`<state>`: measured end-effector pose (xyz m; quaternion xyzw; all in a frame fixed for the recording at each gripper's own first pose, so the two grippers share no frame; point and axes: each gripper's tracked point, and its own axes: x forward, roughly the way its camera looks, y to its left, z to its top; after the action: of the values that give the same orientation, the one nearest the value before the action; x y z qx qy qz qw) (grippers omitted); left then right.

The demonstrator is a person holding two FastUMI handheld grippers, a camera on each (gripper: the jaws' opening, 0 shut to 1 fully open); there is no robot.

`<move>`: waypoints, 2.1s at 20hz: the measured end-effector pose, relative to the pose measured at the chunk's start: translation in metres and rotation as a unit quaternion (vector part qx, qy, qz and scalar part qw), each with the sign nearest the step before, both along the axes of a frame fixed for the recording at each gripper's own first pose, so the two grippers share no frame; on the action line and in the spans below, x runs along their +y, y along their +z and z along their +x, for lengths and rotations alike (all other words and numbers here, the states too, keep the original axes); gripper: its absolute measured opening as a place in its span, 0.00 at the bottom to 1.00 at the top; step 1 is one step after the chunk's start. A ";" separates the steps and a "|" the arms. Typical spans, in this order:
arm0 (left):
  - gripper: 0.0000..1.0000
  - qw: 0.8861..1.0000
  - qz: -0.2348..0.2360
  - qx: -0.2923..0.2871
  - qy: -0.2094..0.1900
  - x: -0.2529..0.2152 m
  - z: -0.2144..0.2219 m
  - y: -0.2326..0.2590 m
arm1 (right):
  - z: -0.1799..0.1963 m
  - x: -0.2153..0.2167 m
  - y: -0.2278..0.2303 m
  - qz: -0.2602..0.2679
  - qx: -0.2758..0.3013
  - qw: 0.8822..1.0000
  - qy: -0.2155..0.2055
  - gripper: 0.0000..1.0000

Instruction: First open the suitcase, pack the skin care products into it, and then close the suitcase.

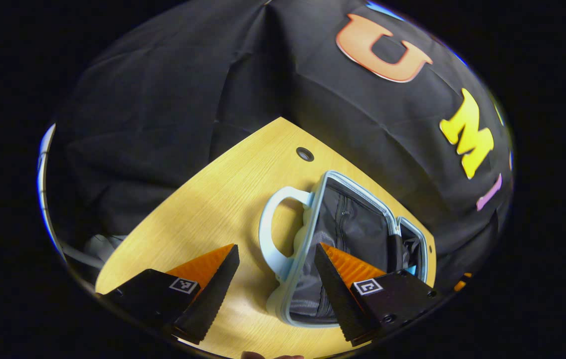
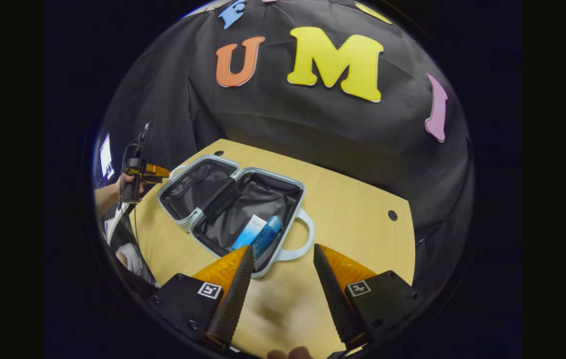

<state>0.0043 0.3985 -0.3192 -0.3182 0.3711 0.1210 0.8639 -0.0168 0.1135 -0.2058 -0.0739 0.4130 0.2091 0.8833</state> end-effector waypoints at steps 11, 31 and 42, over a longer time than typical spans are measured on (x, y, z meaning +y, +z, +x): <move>0.57 0.998 -0.017 0.040 0.040 0.005 0.030 -0.036 | -0.009 -0.030 0.007 -0.010 -0.018 0.999 -0.042 0.71; 0.08 0.983 0.169 -0.078 -0.005 -0.138 0.062 0.219 | -0.017 -0.104 0.057 0.075 -0.106 0.989 -0.069 0.73; 0.08 0.961 0.192 -0.162 -0.113 -0.365 0.059 0.225 | -0.030 -0.169 0.059 0.060 -0.110 0.985 -0.115 0.72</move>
<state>0.0631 0.0333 -0.0940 -0.1180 0.2293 0.0379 0.9654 -0.0468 -0.0550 -0.1467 0.0050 0.3055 0.1213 0.9444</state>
